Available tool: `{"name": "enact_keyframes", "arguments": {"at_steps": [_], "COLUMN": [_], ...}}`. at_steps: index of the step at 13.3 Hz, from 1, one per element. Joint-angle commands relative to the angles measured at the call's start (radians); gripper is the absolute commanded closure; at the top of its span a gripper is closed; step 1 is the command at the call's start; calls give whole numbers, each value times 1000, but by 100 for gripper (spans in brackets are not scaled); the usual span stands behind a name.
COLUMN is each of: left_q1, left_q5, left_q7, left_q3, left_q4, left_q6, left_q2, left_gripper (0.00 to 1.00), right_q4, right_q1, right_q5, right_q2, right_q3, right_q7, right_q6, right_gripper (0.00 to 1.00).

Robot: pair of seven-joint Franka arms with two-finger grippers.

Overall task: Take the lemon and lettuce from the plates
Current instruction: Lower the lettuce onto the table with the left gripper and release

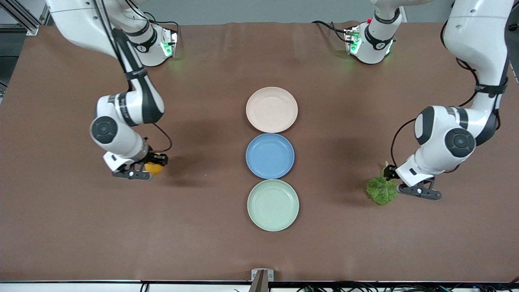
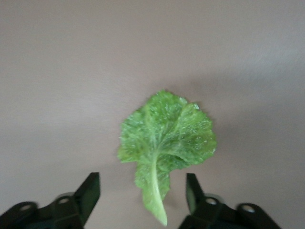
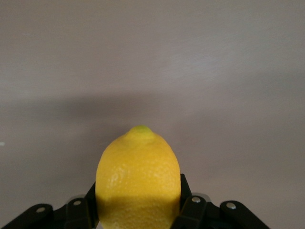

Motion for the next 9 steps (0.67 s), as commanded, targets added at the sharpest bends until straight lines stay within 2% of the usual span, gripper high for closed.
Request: {"name": "enact_keyframes", "arguments": {"at_steps": [1, 3, 5, 7, 9], "left_q1": [3, 0, 0, 0, -2], "left_q5": [10, 8, 10, 10, -15], "left_q7": [-55, -58, -49, -44, -44], "left_q3": [-6, -8, -6, -9, -12], "left_q4": [6, 84, 240, 320, 363], "left_q6": [-113, -258, -479, -622, -682], "left_q2": [-140, -192, -188, -195, -217], "left_gripper": [0, 0, 0, 0, 0], "right_q4": [-63, -72, -83, -94, -118], "right_q1": [-76, -100, -117, -118, -118], "right_q5": [7, 78, 169, 194, 194], "right_q2": [-29, -18, -8, 2, 24], "right_q3": [29, 29, 27, 27, 26], "right_q7": [-141, -236, -339, -379, -381], "right_q6": [44, 49, 56, 79, 151], "right_gripper": [98, 98, 98, 98, 98]}}
